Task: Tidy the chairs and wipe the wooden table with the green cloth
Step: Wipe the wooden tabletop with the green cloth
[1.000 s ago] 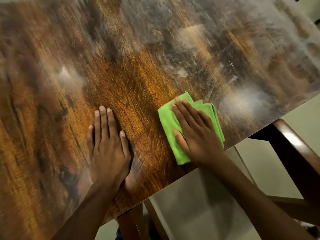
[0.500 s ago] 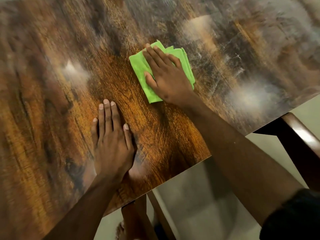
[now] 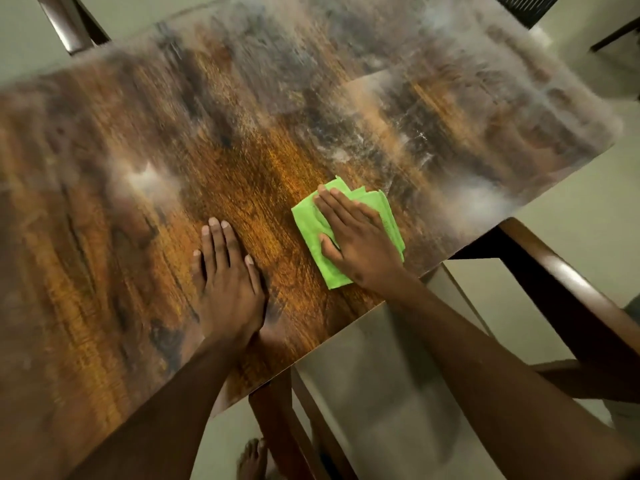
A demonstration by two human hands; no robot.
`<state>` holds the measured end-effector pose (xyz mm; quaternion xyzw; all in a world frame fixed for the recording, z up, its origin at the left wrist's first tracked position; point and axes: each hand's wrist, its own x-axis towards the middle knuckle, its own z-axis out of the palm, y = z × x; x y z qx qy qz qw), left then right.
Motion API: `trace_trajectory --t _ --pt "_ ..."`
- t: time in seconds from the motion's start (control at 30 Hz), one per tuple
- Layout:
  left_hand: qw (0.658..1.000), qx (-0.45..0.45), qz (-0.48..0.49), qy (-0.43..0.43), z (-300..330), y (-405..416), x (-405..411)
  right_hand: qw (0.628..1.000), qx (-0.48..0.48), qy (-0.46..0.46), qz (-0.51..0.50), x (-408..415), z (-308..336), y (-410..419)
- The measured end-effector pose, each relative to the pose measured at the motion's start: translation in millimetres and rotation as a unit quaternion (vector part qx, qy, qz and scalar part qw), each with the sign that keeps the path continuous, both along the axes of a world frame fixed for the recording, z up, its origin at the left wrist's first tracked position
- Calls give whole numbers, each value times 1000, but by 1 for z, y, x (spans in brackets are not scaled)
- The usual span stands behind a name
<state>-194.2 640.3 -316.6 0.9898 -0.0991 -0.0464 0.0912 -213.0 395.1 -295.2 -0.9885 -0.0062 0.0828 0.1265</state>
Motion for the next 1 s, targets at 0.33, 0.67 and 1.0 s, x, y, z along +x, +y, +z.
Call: trace_trajectory --t 0.33,0.67,1.0 --pt "954 47 -166 244 152 12 -2 990 47 52 -123 -99 179 36" --pt "907 81 -397 114 255 31 -121 907 -45 20 -418 -333 266 79" --pt "867 28 -497 -4 344 21 -167 862 -65 -66 -499 -388 344 124"
